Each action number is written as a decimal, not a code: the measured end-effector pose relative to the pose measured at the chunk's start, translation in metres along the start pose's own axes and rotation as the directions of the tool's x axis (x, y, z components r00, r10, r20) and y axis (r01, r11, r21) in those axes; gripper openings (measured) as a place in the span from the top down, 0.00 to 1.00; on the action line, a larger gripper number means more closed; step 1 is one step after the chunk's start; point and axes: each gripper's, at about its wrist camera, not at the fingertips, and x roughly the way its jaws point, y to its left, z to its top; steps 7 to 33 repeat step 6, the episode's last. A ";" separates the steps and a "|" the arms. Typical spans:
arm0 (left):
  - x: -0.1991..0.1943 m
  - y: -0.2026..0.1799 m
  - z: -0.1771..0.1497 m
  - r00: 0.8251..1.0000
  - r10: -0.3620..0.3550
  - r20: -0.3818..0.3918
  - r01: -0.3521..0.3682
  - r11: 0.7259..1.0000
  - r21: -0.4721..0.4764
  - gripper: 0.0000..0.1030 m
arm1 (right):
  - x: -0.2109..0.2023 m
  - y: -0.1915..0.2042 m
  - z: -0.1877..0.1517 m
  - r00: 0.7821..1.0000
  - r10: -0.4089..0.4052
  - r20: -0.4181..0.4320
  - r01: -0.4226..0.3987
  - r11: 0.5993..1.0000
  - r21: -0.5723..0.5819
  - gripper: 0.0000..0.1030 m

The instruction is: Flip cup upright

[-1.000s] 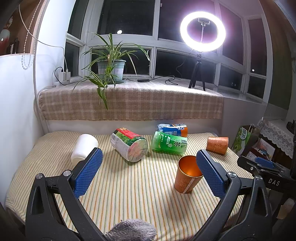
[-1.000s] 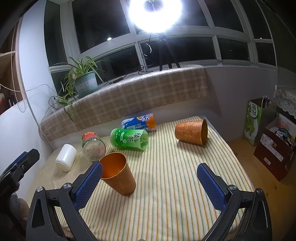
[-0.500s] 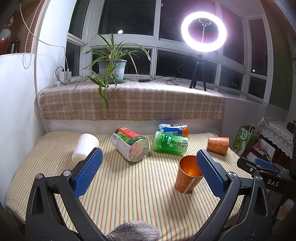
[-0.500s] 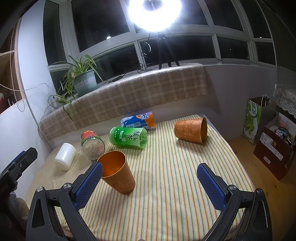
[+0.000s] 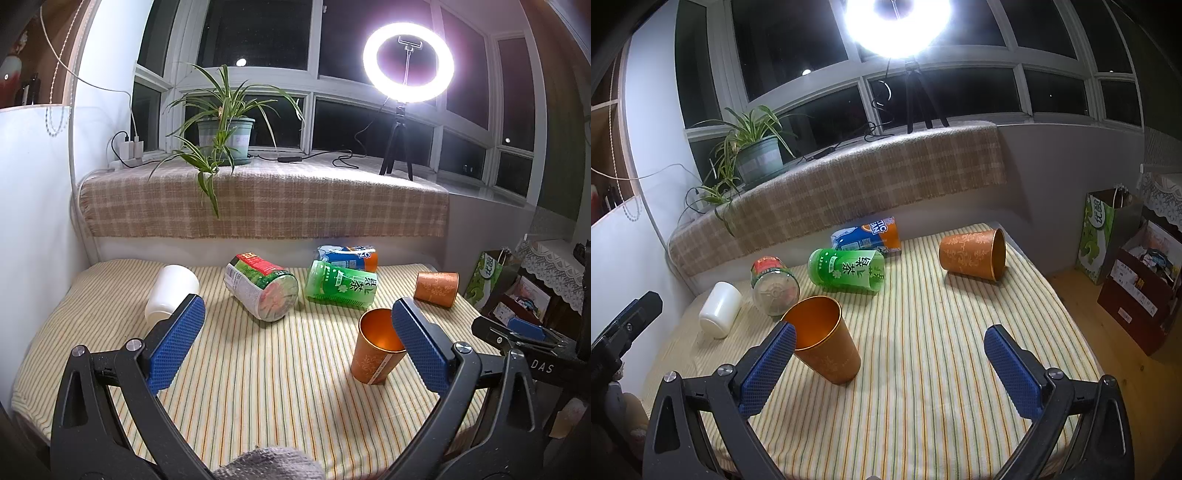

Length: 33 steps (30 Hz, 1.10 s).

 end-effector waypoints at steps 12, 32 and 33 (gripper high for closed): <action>0.000 0.001 -0.001 1.000 0.003 0.002 -0.003 1.000 0.003 0.00 | 0.001 -0.001 0.000 1.000 -0.003 -0.005 0.003 1.000 0.005 0.00; 0.000 0.001 -0.001 1.000 0.003 0.002 -0.003 1.000 0.003 0.00 | 0.001 -0.001 0.000 1.000 -0.003 -0.005 0.003 1.000 0.005 0.00; 0.000 0.001 -0.001 1.000 0.003 0.002 -0.003 1.000 0.003 0.00 | 0.001 -0.001 0.000 1.000 -0.003 -0.005 0.003 1.000 0.005 0.00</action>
